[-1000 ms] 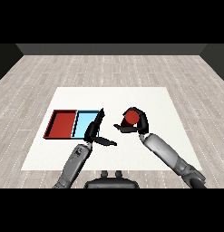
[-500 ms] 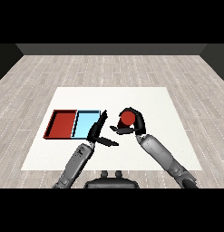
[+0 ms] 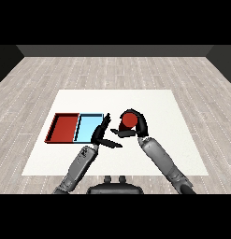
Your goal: Pick the red can and put it in the red box
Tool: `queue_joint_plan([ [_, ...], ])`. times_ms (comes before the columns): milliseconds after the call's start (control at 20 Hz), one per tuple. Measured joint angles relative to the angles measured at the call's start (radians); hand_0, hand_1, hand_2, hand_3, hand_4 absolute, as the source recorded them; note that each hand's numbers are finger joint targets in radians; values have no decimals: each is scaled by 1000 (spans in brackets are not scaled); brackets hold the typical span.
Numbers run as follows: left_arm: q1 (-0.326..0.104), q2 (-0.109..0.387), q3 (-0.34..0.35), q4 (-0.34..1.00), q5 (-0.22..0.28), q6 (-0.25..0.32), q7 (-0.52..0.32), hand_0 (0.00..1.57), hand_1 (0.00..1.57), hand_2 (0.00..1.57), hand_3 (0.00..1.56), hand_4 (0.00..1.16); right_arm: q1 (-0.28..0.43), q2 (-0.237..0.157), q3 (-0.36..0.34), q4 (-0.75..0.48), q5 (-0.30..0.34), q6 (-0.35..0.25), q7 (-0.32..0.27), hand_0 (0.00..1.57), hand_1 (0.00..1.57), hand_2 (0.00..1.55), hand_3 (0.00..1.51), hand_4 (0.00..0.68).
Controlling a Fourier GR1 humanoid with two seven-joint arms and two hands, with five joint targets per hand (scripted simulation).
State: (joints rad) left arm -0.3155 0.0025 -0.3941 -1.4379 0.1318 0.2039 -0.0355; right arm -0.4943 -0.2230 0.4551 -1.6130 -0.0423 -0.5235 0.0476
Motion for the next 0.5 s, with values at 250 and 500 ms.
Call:
queue_joint_plan([
  [250,14,-1,-8,-7,9,6,-6,0,0,0,0,0,15,57,1,-50,78,23,60,1490,1490,1446,1371,563],
  [500,4,-2,-18,-6,22,17,5,0,0,0,0,0,-6,143,-1,-31,146,42,86,1479,1479,1437,1374,548],
])
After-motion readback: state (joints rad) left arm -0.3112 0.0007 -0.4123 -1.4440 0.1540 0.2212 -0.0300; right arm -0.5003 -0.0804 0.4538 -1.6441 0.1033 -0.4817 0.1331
